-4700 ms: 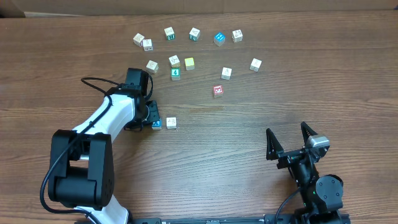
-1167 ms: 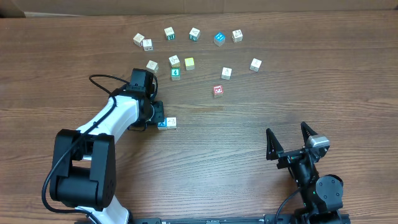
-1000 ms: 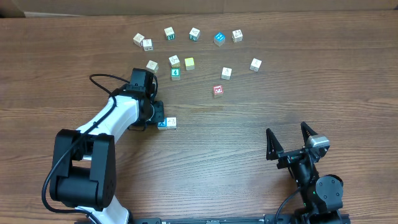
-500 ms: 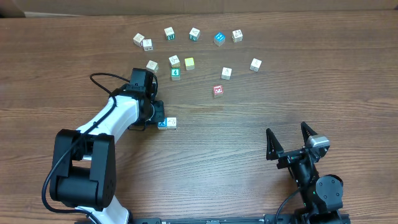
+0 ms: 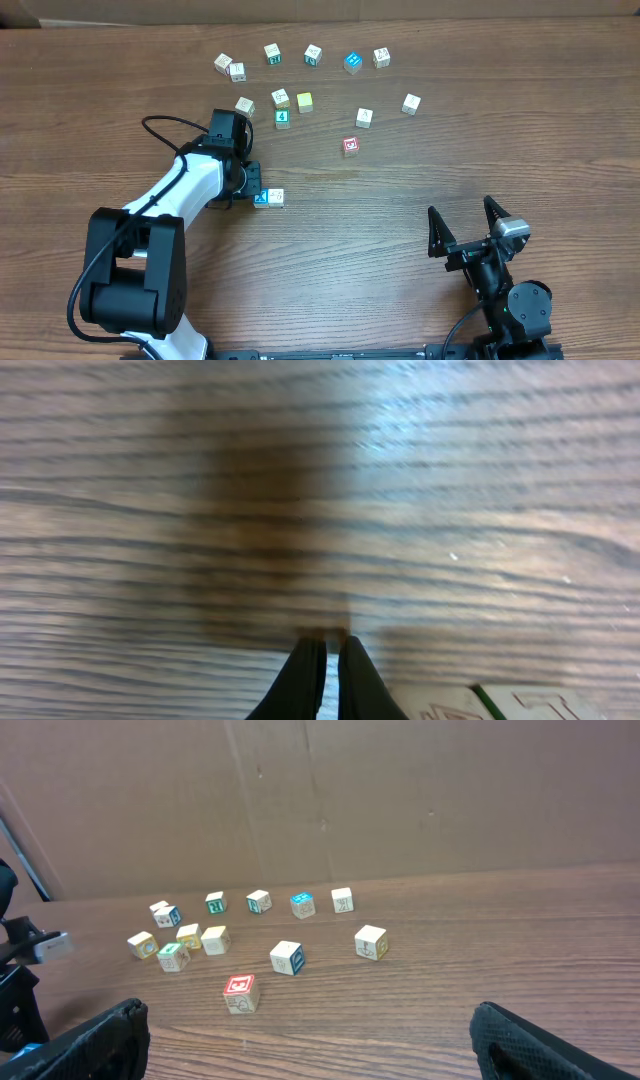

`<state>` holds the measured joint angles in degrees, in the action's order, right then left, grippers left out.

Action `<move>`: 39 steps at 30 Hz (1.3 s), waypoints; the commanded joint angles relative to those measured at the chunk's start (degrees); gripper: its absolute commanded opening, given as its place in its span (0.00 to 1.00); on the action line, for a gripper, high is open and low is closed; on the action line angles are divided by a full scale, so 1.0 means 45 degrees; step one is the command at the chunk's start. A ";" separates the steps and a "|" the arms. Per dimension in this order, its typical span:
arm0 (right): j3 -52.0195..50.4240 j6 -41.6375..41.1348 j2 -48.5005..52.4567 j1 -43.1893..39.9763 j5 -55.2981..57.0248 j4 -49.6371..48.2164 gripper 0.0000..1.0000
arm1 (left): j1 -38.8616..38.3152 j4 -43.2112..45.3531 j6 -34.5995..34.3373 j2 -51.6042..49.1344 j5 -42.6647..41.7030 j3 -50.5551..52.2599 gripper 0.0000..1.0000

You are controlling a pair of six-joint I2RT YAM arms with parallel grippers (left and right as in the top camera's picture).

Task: Form a horizontal line
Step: 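Lift the left gripper up and back away from the blocks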

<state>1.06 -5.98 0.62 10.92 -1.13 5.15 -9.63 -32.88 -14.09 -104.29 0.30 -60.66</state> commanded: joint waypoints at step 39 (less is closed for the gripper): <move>-0.0131 0.0015 -0.0107 -0.0029 -0.0005 -0.0078 1.00 | 0.3138 0.2501 -0.0393 -0.0160 -0.0602 0.0117 0.99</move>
<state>1.06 -6.00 0.62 10.92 -1.10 5.15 4.54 -21.50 -15.27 -104.29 -1.13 -60.45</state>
